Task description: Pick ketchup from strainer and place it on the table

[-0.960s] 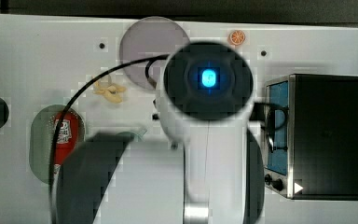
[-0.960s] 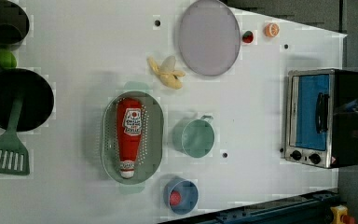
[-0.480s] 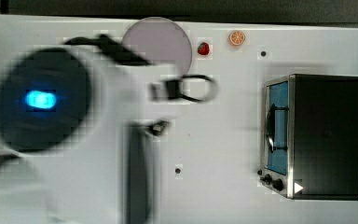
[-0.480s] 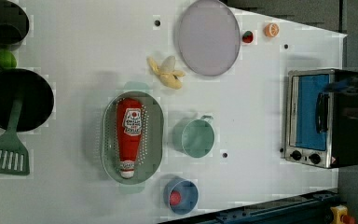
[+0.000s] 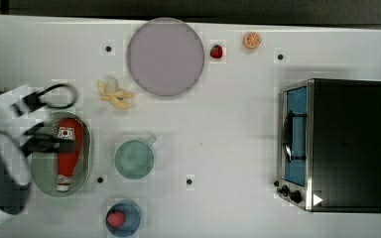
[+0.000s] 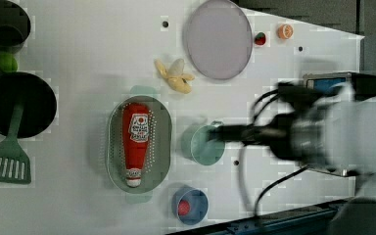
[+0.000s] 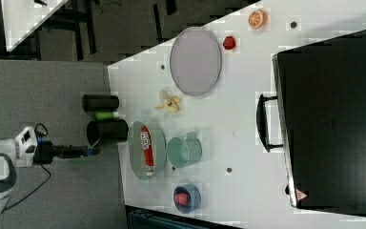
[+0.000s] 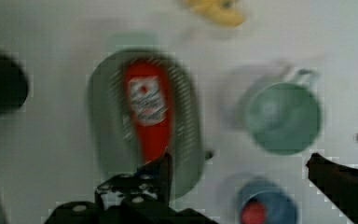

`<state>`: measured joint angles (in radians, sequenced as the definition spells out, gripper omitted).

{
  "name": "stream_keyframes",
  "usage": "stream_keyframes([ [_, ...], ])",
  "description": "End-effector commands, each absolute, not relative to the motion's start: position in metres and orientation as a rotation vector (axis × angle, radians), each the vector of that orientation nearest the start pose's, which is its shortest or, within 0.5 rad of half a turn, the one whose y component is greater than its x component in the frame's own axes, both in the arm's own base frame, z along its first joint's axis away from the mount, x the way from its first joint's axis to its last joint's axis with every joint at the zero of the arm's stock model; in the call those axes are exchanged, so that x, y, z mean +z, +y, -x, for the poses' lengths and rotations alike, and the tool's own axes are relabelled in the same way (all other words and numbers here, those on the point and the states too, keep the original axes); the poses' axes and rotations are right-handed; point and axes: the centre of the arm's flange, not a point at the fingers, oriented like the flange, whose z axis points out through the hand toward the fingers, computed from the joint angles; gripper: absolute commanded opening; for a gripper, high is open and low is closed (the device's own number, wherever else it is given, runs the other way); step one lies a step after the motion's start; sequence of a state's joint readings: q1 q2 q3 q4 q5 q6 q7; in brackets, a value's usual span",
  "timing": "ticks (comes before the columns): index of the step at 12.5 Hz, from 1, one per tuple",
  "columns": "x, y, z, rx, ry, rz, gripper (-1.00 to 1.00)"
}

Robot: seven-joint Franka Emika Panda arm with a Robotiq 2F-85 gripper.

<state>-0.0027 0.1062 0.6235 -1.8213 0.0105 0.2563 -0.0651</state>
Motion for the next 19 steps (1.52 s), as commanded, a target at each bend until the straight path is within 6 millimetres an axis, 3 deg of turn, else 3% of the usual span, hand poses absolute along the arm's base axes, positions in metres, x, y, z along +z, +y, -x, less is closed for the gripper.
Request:
stream_keyframes([
  [1, 0.448, 0.358, -0.457, 0.174, 0.146, 3.119, 1.0],
  [4, 0.392, 0.382, -0.446, 0.133, 0.116, 3.113, 1.0],
  [8, 0.31, 0.393, -0.437, 0.054, 0.036, 3.116, 1.0],
  [11, 0.259, 0.398, -0.439, 0.066, 0.015, 3.093, 1.0],
  [15, 0.204, 0.399, -0.438, 0.062, -0.008, 3.077, 1.0],
  [19, 0.17, 0.403, -0.438, 0.076, 0.033, 3.061, 1.0],
])
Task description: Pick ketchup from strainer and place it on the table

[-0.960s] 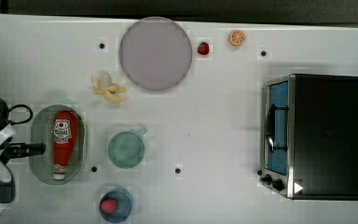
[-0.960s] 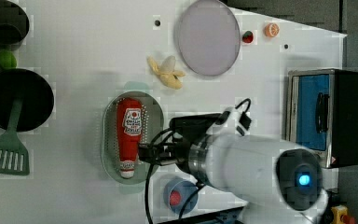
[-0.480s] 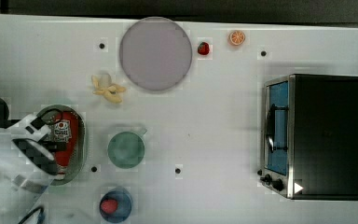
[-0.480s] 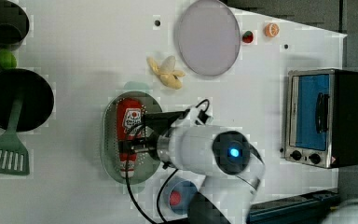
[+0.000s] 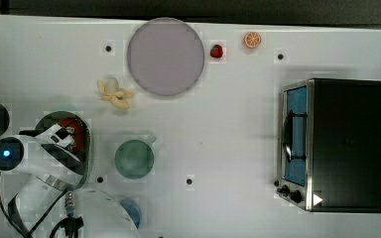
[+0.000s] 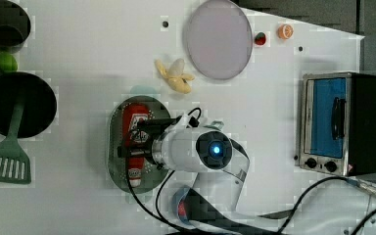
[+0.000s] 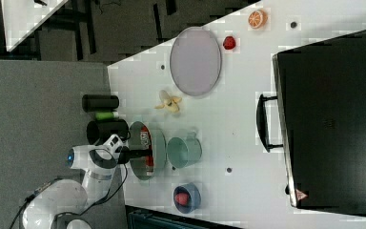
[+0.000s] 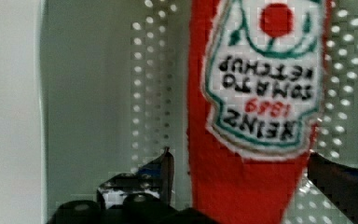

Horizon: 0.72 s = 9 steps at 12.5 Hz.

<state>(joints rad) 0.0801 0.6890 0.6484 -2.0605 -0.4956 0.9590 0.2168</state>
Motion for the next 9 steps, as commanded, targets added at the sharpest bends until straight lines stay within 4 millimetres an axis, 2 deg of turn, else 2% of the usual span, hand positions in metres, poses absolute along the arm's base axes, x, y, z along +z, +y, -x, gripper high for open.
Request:
stream_keyframes([
  [1, 0.166, 0.404, -0.44, 0.069, 0.021, 3.065, 0.91],
  [4, 0.168, 0.404, -0.442, 0.055, 0.019, 3.067, 0.21],
  [6, 0.178, 0.401, -0.444, 0.036, 0.018, 3.083, 0.21],
  [7, 0.189, 0.401, -0.444, 0.018, 0.011, 3.096, 0.21],
  [9, 0.227, 0.403, -0.444, -0.039, 0.021, 3.105, 0.21],
])
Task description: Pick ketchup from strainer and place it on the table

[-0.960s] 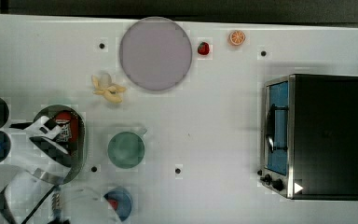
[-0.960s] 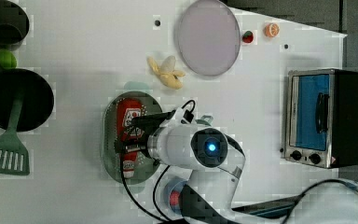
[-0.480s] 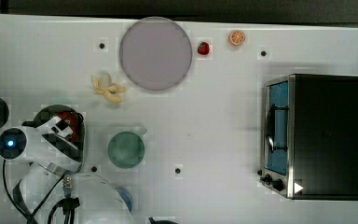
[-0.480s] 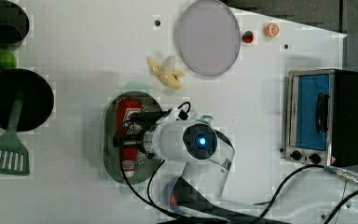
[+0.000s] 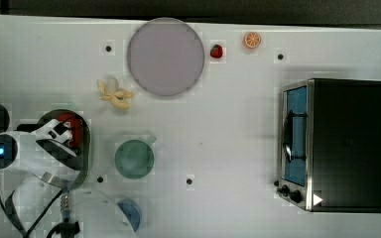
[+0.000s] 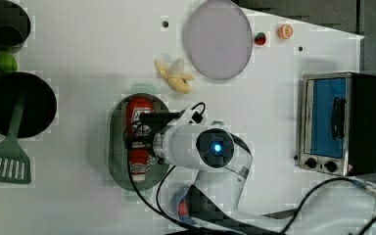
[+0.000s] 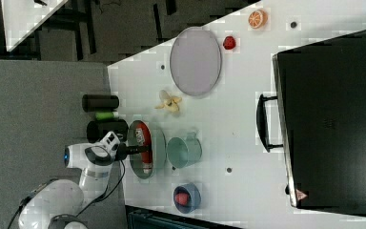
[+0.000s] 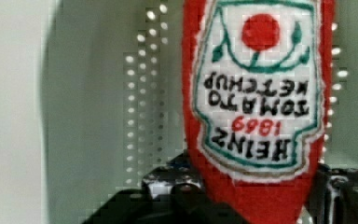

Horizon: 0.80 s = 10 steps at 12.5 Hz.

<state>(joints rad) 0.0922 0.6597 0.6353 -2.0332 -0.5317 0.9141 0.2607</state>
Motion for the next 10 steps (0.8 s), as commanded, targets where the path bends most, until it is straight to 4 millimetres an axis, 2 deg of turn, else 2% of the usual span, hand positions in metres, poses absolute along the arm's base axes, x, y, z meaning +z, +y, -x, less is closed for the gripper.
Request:
stream_keyframes([
  [1, 0.253, 0.405, -0.447, -0.063, 0.06, 3.094, 0.21],
  [4, 0.326, 0.407, -0.449, -0.058, 0.25, 3.028, 0.21],
  [6, 0.359, 0.399, -0.449, -0.039, 0.289, 3.059, 0.21],
  [8, 0.381, 0.375, -0.463, -0.043, 0.285, 3.122, 0.21],
  [10, 0.394, 0.338, -0.488, -0.053, 0.265, 3.156, 0.21],
])
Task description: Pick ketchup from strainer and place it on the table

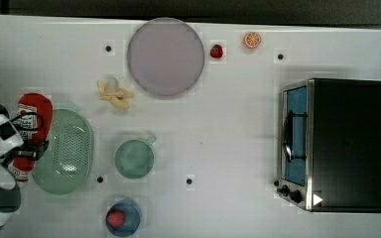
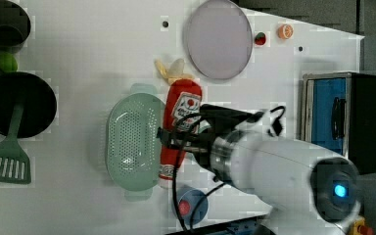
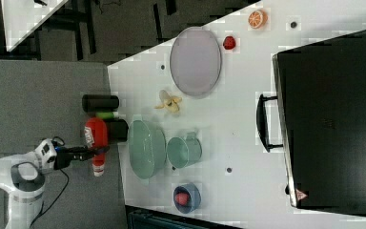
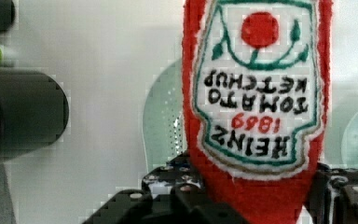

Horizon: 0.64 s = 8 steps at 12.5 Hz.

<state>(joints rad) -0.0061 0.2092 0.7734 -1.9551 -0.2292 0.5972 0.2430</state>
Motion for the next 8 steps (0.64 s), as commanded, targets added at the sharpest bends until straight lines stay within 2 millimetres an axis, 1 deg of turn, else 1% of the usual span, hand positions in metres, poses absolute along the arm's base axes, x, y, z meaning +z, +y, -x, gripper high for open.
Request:
stream_keyframes([
  [1, 0.397, 0.316, -0.504, -0.063, 0.274, 3.159, 0.21],
  [3, 0.399, 0.265, -0.537, -0.077, 0.344, 3.158, 0.21],
  [5, 0.4, 0.209, -0.565, -0.106, 0.462, 3.143, 0.21],
  [6, 0.401, 0.181, -0.577, -0.126, 0.533, 3.129, 0.21],
  [8, 0.398, 0.129, -0.592, -0.131, 0.64, 3.122, 0.21],
])
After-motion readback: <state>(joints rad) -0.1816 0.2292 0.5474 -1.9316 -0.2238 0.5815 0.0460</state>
